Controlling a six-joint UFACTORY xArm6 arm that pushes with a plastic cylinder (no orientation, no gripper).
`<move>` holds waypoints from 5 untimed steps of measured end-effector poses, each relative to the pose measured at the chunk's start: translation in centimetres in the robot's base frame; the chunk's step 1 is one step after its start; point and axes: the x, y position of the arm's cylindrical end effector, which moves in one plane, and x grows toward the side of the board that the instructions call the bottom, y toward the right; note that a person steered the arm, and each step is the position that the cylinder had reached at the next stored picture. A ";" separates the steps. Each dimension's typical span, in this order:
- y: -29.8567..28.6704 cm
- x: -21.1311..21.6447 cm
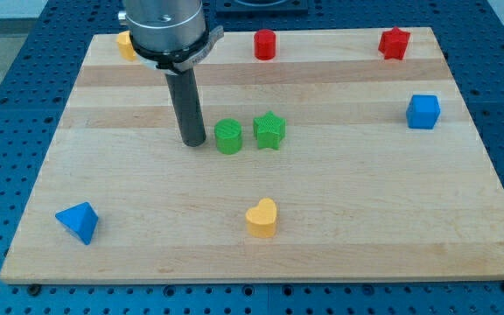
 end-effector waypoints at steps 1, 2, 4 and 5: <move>1.0 0.5; 2.7 0.5; 3.2 1.0; 3.5 2.6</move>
